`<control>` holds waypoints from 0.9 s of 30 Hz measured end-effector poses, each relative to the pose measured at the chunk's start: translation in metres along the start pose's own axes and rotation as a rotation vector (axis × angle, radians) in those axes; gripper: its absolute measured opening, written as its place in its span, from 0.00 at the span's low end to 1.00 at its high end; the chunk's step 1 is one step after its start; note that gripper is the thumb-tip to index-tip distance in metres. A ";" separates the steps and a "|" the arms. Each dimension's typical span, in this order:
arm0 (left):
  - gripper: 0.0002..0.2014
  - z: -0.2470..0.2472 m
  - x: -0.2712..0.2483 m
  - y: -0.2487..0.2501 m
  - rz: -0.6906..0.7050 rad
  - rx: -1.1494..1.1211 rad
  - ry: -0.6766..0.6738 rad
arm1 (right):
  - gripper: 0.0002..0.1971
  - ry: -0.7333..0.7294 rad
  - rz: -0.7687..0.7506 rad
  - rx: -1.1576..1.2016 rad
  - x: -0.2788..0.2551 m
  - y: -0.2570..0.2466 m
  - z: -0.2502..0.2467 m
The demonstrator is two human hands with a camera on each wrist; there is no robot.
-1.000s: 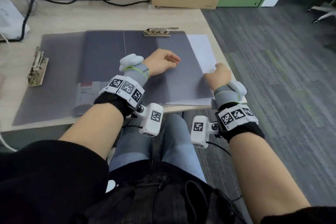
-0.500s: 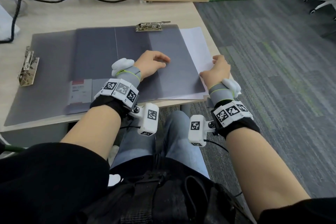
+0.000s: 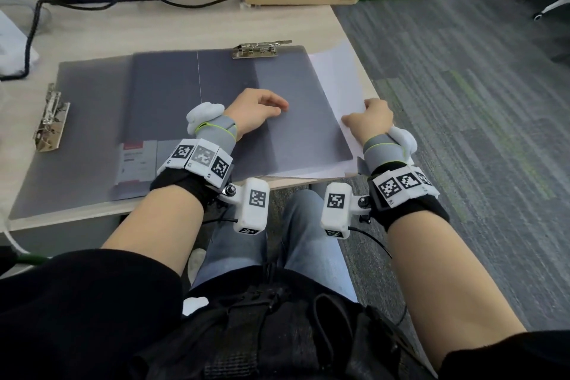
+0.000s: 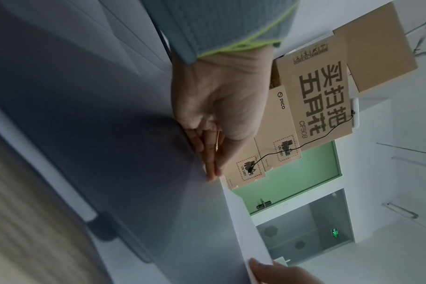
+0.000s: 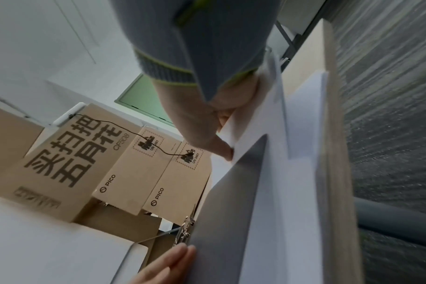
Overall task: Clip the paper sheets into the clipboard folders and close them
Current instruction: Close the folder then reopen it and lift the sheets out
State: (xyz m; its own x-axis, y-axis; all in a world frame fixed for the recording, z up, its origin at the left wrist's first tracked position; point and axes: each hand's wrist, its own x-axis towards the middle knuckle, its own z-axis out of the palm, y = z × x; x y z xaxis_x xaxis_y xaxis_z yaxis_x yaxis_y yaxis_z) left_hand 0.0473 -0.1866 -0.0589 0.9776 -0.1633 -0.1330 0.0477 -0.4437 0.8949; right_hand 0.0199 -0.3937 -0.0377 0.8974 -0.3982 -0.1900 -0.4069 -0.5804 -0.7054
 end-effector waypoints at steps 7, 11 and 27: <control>0.14 -0.009 0.000 -0.005 -0.028 -0.038 0.100 | 0.17 0.093 -0.173 -0.029 -0.015 -0.030 -0.012; 0.17 -0.013 -0.003 -0.008 -0.038 -0.045 0.152 | 0.16 0.182 -0.260 -0.090 -0.028 -0.045 -0.027; 0.19 -0.006 -0.013 0.032 -0.011 -0.202 0.158 | 0.12 0.588 -0.498 -0.014 -0.075 -0.057 -0.080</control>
State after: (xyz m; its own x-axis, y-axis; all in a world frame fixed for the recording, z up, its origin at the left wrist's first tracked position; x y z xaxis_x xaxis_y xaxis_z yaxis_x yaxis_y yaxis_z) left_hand 0.0376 -0.1937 -0.0259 0.9959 -0.0129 -0.0890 0.0827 -0.2566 0.9630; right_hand -0.0377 -0.3872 0.0716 0.7388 -0.3971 0.5446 0.0160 -0.7975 -0.6032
